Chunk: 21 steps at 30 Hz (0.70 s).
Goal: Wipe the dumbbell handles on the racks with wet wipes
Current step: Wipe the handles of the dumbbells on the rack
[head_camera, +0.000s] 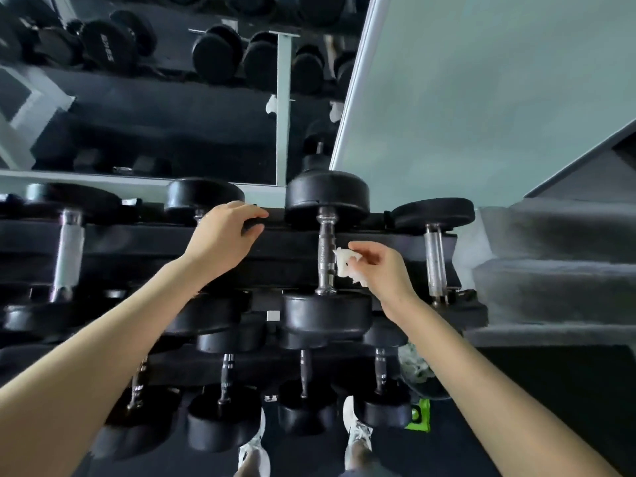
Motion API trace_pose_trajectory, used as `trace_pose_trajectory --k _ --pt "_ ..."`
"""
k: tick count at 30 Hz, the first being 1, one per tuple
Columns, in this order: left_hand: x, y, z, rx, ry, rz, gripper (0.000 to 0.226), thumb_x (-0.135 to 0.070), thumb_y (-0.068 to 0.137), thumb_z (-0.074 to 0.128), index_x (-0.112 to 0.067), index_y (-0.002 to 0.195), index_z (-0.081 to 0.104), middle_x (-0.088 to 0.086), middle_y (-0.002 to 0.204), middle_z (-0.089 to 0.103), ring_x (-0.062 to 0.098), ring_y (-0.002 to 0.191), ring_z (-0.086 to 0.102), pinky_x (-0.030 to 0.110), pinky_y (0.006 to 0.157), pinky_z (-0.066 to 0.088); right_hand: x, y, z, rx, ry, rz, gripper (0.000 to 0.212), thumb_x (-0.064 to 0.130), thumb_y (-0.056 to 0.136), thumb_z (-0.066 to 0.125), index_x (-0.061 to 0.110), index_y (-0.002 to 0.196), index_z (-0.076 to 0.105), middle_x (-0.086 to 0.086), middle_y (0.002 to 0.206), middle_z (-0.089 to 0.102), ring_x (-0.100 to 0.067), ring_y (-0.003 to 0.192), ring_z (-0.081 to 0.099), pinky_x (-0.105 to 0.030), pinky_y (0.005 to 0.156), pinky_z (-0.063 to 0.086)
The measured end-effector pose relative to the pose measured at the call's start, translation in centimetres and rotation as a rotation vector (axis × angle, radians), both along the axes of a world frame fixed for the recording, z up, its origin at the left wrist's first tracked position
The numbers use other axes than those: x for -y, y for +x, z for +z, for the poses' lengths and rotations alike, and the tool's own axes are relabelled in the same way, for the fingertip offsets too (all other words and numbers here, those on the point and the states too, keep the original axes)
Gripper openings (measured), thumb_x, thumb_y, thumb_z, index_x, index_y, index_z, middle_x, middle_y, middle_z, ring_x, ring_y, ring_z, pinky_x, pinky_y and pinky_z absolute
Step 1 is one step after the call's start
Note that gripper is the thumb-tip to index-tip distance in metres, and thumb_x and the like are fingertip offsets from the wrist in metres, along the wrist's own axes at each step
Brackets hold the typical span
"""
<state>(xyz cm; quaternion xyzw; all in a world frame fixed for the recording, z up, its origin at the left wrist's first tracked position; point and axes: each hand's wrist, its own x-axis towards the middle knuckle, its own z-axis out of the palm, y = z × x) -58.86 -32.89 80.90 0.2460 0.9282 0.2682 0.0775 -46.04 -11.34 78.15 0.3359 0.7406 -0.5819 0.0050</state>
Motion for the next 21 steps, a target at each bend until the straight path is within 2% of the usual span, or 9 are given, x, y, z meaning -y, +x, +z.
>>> trace_pose_trajectory --k 2,4,7,9,12,15,17,19,21 --pt "0.4 -0.8 -0.1 -0.026 0.014 -0.075 0.025 -0.013 0.089 0.060 -0.011 0.113 0.067 0.007 0.111 0.065 0.028 0.102 0.059 0.030 0.084 0.042 1.2 -0.3 -0.4 -0.004 0.065 -0.085 0.025 0.006 0.089 0.061 0.015 0.112 0.066 0.002 0.108 0.066 -0.012 0.101 0.062 -0.033 0.093 0.051" --pt "0.0 -1.4 0.0 -0.047 0.028 -0.147 0.025 -0.012 0.089 0.061 -0.009 0.113 0.067 0.008 0.111 0.065 0.030 0.103 0.058 0.030 0.086 0.040 2.0 -0.4 -0.6 -0.003 0.147 -0.132 0.023 0.008 0.088 0.060 0.014 0.109 0.067 0.005 0.102 0.067 -0.011 0.096 0.062 -0.033 0.090 0.052" --pt "-1.4 -2.0 -0.1 -0.054 0.074 -0.214 0.027 -0.011 0.089 0.061 -0.009 0.115 0.066 0.009 0.111 0.065 0.030 0.103 0.057 0.030 0.087 0.039 3.0 -0.9 -0.5 -0.009 0.247 -0.115 0.015 0.007 0.087 0.055 0.014 0.088 0.068 0.004 0.080 0.064 -0.012 0.077 0.058 -0.030 0.071 0.051" --pt "-2.6 -2.5 -0.3 -0.053 0.108 -0.242 0.030 -0.011 0.089 0.062 -0.010 0.118 0.065 0.009 0.113 0.064 0.029 0.104 0.057 0.027 0.087 0.038 3.3 -1.6 -0.6 -0.024 0.301 -0.086 0.020 0.009 0.087 0.052 0.016 0.072 0.063 -0.001 0.070 0.062 -0.013 0.066 0.055 -0.029 0.060 0.046" --pt "-4.3 -3.5 -0.7 -0.028 0.109 -0.238 0.036 -0.016 0.091 0.059 -0.016 0.128 0.059 0.007 0.130 0.057 0.028 0.119 0.050 0.029 0.096 0.036 3.0 -3.4 -0.7 -0.015 0.439 0.007 0.031 0.008 0.090 0.049 0.018 0.062 0.058 0.001 0.069 0.056 -0.004 0.058 0.050 -0.015 0.053 0.037" --pt "-5.9 -4.3 -0.7 -0.010 0.084 -0.257 0.043 -0.022 0.093 0.058 -0.020 0.135 0.051 0.006 0.141 0.047 0.027 0.132 0.039 0.032 0.107 0.028 2.5 -5.5 -1.7 0.032 0.591 0.107 0.024 0.006 0.091 0.047 0.009 0.089 0.071 -0.003 0.097 0.057 -0.014 0.079 0.056 -0.020 0.067 0.041" --pt "-6.8 -4.8 -0.6 0.000 0.068 -0.295 0.046 -0.025 0.093 0.057 -0.023 0.138 0.048 0.004 0.144 0.045 0.026 0.132 0.039 0.032 0.108 0.027 2.4 -5.9 -2.5 0.022 0.637 0.214 0.023 0.006 0.093 0.049 0.005 0.105 0.068 -0.007 0.107 0.058 -0.019 0.091 0.055 -0.020 0.077 0.042" --pt "-7.5 -5.2 -0.5 0.029 0.096 -0.311 0.045 -0.024 0.091 0.060 -0.024 0.135 0.051 0.002 0.139 0.048 0.023 0.121 0.050 0.030 0.103 0.035 2.3 -5.3 -3.1 0.043 0.787 0.406 0.031 -0.001 0.089 0.051 0.008 0.117 0.061 -0.008 0.108 0.059 -0.022 0.095 0.053 -0.024 0.080 0.045" --pt "-7.8 -5.5 -0.5 0.066 0.142 -0.295 0.043 -0.021 0.088 0.065 -0.024 0.131 0.056 0.000 0.131 0.052 0.019 0.108 0.057 0.027 0.097 0.043 2.2 -3.9 -3.1 0.040 0.954 0.551 0.049 -0.006 0.077 0.058 0.007 0.124 0.055 -0.007 0.103 0.060 -0.026 0.090 0.054 -0.030 0.073 0.045"
